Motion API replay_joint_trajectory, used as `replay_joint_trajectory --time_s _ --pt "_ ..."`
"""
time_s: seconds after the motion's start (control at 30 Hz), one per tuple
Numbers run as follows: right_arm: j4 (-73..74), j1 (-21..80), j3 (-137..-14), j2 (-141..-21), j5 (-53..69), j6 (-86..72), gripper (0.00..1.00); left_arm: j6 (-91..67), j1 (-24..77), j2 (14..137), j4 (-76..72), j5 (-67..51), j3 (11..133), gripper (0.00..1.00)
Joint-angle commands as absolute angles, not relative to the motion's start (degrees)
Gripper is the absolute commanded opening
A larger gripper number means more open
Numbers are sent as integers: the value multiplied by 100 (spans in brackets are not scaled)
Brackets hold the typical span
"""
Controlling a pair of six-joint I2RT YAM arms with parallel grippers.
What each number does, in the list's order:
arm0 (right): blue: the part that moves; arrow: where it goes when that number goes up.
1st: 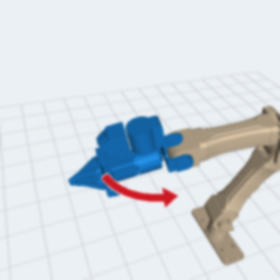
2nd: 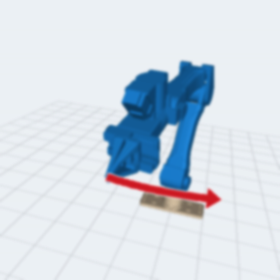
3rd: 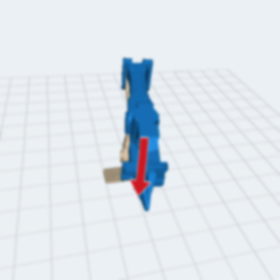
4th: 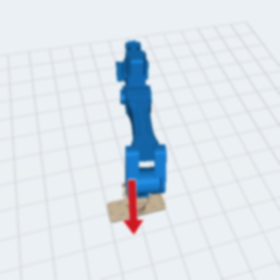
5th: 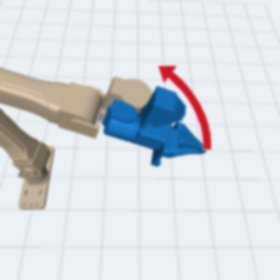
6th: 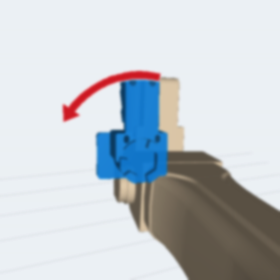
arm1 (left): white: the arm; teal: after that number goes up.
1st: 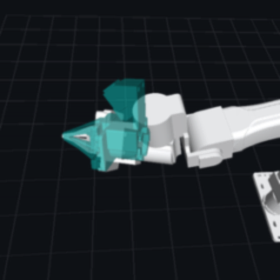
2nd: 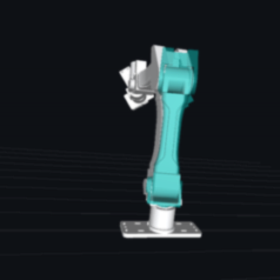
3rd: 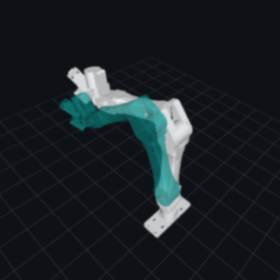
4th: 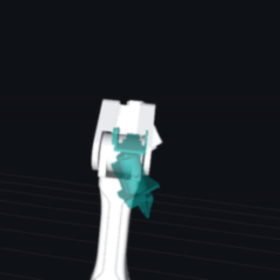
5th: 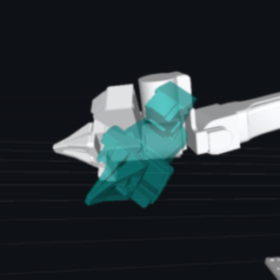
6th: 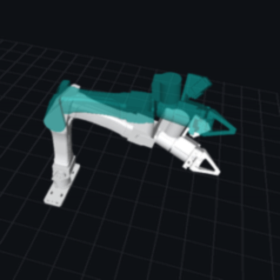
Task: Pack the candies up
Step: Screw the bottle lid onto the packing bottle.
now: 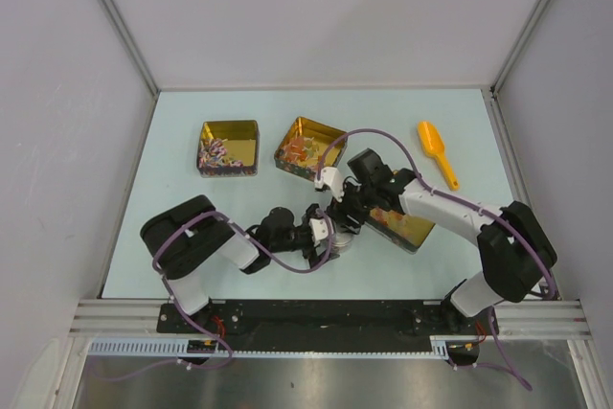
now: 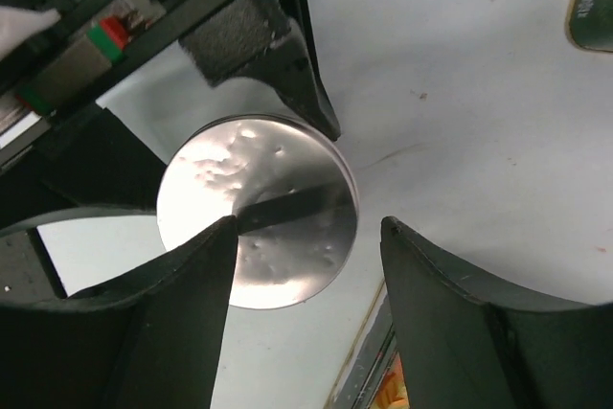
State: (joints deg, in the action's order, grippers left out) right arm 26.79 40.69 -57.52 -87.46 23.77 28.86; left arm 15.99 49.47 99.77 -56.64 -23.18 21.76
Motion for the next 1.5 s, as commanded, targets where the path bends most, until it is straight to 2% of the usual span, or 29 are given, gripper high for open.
replay_joint_trajectory --time_s 0.0,0.3,0.37,0.47,0.63,0.73,1.23,1.27,1.43,1.47 --pt "2698 4306 -5871 -8956 2312 2927 66 1459 4939 10134 -5906 -2074 2558 100" --pt "2927 3929 -5880 -8562 3005 2874 71 1406 4931 10134 -6126 -1899 2523 100" --pt "2927 3754 -5889 -8473 3276 2822 78 1380 4922 10125 -6161 -1890 2531 100" --pt "2997 3691 -5959 -8385 3489 2821 82 1354 4913 10160 -6117 -1872 2566 100" --pt "3173 3779 -5959 -8639 3525 2813 85 1371 4913 10178 -6126 -1855 2584 100" --pt "2954 3894 -5941 -8885 3139 2585 86 1380 4913 10169 -6108 -1854 2593 100" --pt "2083 4069 -5836 -9299 1961 2101 76 1406 4896 10169 -6179 -1767 2558 100" --pt "2040 4061 -5836 -9316 1934 2092 70 1415 4896 10160 -6187 -1758 2566 100" --pt "2013 4025 -5836 -9203 2126 2153 59 1424 4896 10169 -6161 -1775 2593 100" --pt "2021 4017 -5836 -9167 2153 2171 53 1433 4896 10178 -6161 -1749 2593 100"
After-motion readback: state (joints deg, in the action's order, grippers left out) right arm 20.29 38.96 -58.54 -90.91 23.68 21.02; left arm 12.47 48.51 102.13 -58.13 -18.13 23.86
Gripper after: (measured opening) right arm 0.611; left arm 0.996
